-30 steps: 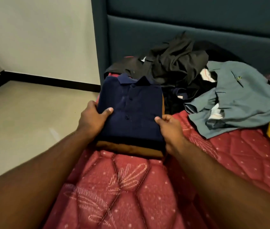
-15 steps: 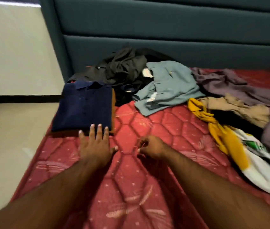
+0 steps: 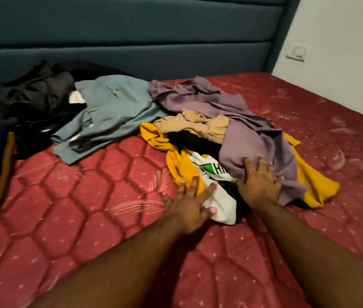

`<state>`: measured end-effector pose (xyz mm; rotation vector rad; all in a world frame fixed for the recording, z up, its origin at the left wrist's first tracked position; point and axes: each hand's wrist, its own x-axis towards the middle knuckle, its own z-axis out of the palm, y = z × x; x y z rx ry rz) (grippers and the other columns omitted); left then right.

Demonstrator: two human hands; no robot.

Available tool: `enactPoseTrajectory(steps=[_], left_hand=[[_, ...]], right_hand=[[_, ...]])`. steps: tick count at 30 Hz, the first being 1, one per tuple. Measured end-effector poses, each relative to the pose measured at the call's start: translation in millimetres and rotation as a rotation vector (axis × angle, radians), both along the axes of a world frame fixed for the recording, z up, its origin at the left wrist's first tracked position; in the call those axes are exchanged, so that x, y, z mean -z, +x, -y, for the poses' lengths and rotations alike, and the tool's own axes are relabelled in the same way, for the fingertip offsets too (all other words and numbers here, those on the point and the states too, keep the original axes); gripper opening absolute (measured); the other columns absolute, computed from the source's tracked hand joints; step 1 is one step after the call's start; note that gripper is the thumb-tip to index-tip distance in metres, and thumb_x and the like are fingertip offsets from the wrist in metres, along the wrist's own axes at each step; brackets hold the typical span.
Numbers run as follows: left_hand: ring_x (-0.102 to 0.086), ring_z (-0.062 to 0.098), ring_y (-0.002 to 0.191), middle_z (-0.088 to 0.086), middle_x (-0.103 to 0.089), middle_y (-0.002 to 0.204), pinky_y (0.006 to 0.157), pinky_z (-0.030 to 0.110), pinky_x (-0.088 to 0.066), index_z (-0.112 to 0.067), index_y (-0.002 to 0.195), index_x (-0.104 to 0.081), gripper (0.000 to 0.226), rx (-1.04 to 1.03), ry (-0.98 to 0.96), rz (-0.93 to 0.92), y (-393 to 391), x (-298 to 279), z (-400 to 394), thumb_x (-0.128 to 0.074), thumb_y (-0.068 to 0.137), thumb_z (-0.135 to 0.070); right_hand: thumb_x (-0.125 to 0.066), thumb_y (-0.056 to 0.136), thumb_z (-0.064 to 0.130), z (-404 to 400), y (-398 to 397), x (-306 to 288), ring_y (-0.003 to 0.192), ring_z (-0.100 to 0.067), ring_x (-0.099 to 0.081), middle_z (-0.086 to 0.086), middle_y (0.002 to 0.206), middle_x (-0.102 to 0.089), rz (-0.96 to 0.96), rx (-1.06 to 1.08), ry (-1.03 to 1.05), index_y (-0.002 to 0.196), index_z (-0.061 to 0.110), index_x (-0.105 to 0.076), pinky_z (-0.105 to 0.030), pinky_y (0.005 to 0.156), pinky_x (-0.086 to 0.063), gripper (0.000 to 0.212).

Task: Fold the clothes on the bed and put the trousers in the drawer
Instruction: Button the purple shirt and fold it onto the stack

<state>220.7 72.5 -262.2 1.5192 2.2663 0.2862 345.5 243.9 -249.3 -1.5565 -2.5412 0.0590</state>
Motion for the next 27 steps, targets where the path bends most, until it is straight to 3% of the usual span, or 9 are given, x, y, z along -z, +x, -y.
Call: enactPoseTrajectory(steps=[4,8,11,13,15,17,19,24,27], left_hand=[[0.018,0.029,0.148,-0.015,0.028,0.158,0.103,0.077,0.004,-0.064,0.142,0.007,0.060,-0.082,-0.050,-0.025,19,29,-39,-0.028,0.094,-0.069],[0.022,0.021,0.147,-0.020,0.026,0.157,0.103,0.073,0.011,-0.067,0.140,0.003,0.059,-0.093,-0.062,0.029,10,41,-44,-0.030,0.092,-0.071],[-0.029,0.015,0.142,-0.010,-0.031,0.154,0.113,0.061,-0.018,-0.052,0.131,-0.051,0.036,-0.196,0.249,0.746,4,13,-33,-0.042,0.096,-0.051],[-0.072,0.018,0.088,0.002,-0.074,0.098,0.077,0.037,-0.056,-0.022,0.102,-0.075,0.038,-0.496,0.523,1.309,-12,3,-8,-0.045,0.098,-0.044],[-0.068,0.020,0.054,0.007,-0.069,0.064,0.049,0.027,-0.055,-0.010,0.075,-0.076,0.064,-0.678,0.601,1.581,-32,-13,44,-0.044,0.092,-0.062],[-0.057,0.018,0.038,0.010,-0.059,0.048,0.040,0.021,-0.048,-0.007,0.056,-0.068,0.065,-0.636,0.571,1.609,-45,-23,103,-0.052,0.085,-0.062],[-0.061,0.016,0.046,0.011,-0.064,0.061,0.047,0.023,-0.051,0.002,0.079,-0.070,0.043,-0.619,0.515,1.451,-50,-36,161,-0.074,0.073,-0.040],[-0.069,0.028,0.069,0.027,-0.068,0.095,0.063,0.035,-0.058,0.005,0.106,-0.064,0.022,-0.894,0.627,1.221,-47,-36,310,-0.049,0.093,-0.005],[-0.063,0.032,0.075,0.038,-0.065,0.094,0.072,0.038,-0.051,0.017,0.096,-0.063,0.018,-0.978,0.487,1.047,-27,-29,411,-0.051,0.090,0.005]], right_hand=[[-0.053,0.094,0.039,-41,27,22,0.129,-0.034,-0.045,-0.007,0.144,-0.046,-0.257,0.027,-0.184,0.143,0.032,-0.042,-0.057,0.103,-0.034,0.050],[-0.047,0.090,0.008,-19,15,-9,0.104,-0.042,-0.059,-0.024,0.114,-0.065,-0.617,0.098,-0.013,0.125,0.011,-0.061,-0.046,0.087,-0.044,0.037],[-0.041,0.075,0.012,57,-18,-44,0.091,-0.037,-0.065,-0.020,0.100,-0.070,-0.732,-0.230,0.016,0.109,0.006,-0.068,-0.045,0.080,-0.048,0.044],[-0.038,0.073,0.018,115,-43,-50,0.096,-0.032,-0.064,-0.014,0.104,-0.071,-0.678,-0.397,-0.140,0.109,0.009,-0.068,-0.042,0.085,-0.047,0.048],[-0.039,0.081,0.021,172,-59,-49,0.105,-0.030,-0.061,-0.011,0.111,-0.069,-0.562,-0.503,-0.339,0.113,0.014,-0.066,-0.038,0.091,-0.044,0.043],[-0.046,0.086,0.013,225,-66,-43,0.105,-0.028,-0.060,-0.009,0.111,-0.069,-0.498,-0.602,-0.476,0.111,0.015,-0.065,-0.035,0.091,-0.042,0.032],[-0.048,0.088,0.010,275,-62,-38,0.102,-0.026,-0.061,-0.008,0.110,-0.069,-0.500,-0.723,-0.566,0.110,0.015,-0.065,-0.033,0.091,-0.045,0.028],[-0.064,0.088,0.021,364,-24,-36,0.087,0.007,-0.056,0.002,0.105,-0.069,-0.375,-0.946,-0.981,0.115,0.008,-0.069,-0.011,0.080,-0.043,0.031],[-0.058,0.081,0.027,366,-24,-21,0.091,0.011,-0.052,-0.003,0.109,-0.067,-0.543,-0.770,-0.697,0.113,0.006,-0.070,-0.028,0.090,-0.049,0.040]])
